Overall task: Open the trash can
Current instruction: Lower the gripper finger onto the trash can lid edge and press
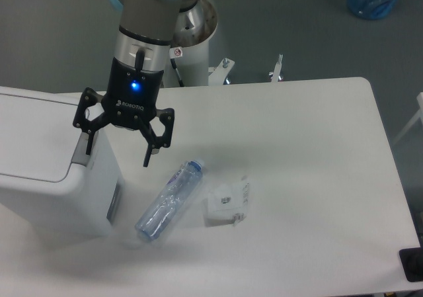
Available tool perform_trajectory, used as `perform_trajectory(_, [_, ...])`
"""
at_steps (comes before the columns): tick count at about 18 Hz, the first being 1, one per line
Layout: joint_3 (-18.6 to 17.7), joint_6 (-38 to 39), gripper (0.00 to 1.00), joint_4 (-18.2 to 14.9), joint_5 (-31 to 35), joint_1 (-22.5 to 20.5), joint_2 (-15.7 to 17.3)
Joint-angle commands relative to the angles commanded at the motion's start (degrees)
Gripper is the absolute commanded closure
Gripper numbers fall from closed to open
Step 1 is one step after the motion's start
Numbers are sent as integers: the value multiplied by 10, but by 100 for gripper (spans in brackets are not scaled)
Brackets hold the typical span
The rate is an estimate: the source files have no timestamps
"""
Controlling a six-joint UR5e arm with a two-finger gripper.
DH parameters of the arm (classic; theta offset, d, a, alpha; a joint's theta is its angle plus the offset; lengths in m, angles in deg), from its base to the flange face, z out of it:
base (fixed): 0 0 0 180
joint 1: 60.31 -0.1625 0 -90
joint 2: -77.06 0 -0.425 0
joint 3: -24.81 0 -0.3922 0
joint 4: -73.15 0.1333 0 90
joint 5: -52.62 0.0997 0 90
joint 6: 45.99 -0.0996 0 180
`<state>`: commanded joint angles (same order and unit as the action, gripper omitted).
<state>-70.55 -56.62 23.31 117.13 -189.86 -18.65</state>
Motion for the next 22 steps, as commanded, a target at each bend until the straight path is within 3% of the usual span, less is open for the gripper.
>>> perform_trajectory(22, [-31,2,0,-1,7,3,18])
